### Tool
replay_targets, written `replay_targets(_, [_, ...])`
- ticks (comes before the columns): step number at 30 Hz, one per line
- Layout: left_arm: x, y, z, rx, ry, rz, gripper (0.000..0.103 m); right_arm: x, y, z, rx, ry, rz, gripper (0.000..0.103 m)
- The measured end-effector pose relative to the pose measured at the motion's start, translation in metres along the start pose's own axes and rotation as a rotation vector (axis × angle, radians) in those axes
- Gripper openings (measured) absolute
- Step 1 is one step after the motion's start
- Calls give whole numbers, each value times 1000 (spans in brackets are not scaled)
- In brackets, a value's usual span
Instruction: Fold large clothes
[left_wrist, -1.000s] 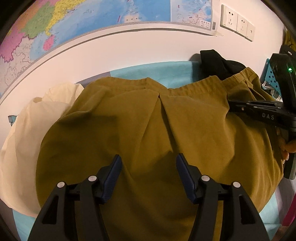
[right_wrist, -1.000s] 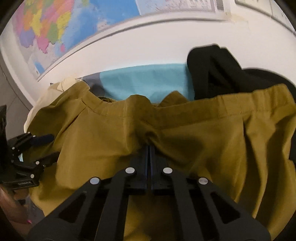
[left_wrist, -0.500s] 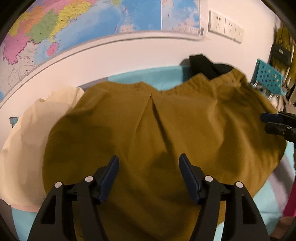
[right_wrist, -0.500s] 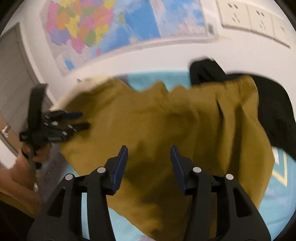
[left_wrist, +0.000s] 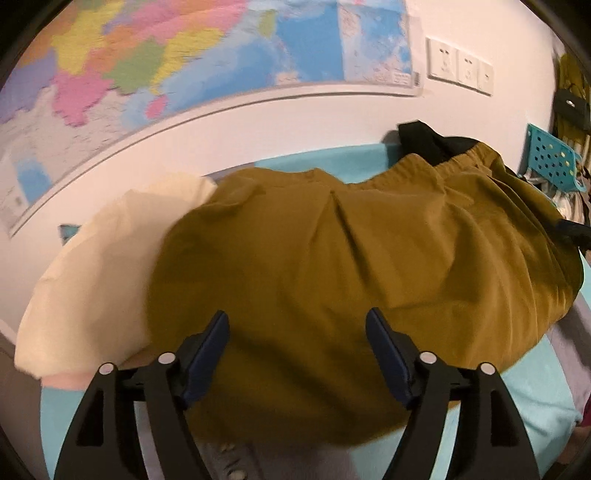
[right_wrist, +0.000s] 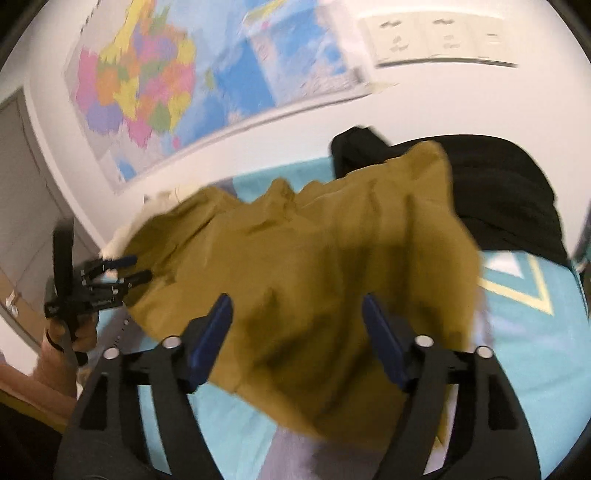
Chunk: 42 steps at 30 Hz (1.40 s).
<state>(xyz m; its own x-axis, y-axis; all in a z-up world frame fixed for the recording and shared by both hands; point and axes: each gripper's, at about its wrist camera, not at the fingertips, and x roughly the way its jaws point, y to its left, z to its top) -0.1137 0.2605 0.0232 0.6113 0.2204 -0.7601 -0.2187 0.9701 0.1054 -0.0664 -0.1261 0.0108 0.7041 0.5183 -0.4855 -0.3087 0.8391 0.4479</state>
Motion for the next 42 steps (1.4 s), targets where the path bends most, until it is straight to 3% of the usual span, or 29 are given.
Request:
replay_targets(7, [-30, 31, -26, -106, -33, 34, 82, -38, -36, -33, 111, -37, -78, 88])
replay_targets(11, [-32, 53, -48, -203, -11, -23, 85, -26, -50, -53, 159, 27, -101, 91])
replay_targets(17, [-4, 52, -60, -248, 59, -147, 85, 2, -57, -67, 192, 68, -52, 92])
replay_targets(19, [3, 49, -59, -249, 52, -176, 85, 6, -54, -66, 173, 51, -23, 86])
replay_targets(21, [9, 46, -57, -245, 46, -192, 80, 8, -52, -65, 167, 37, -20, 67])
replay_targets(23, [9, 46, -55, -293, 45, -204, 66, 2, -54, -62, 160, 21, -14, 31])
replay_targets(25, [0, 47, -53, -289, 24, -170, 36, -12, -60, -56, 184, -15, 31, 24])
replay_targets(26, [-5, 50, -52, -304, 13, -186, 28, -22, -59, -52, 183, -39, 47, 20])
replay_targets(28, [-22, 63, -51, -370, -14, -257, 18, -45, -52, -42, 174, -82, 80, 18])
replay_targets(33, [-66, 63, -53, -379, -19, -365, 15, -107, -47, -32, 144, -193, 113, 16])
replay_targets(36, [-64, 48, -69, -334, 47, -399, 16, -96, -77, -52, 238, -104, 67, 17])
replay_targets(38, [-39, 37, -83, -316, 159, -381, 17, -75, -92, -68, 274, -18, 5, 18])
replay_targets(39, [-34, 36, -86, -310, 179, -364, 24, -63, -96, -76, 275, 22, -26, 21])
replay_targets(42, [-40, 40, -79, -298, 138, -308, 38, -59, -101, -82, 311, 23, -69, 36])
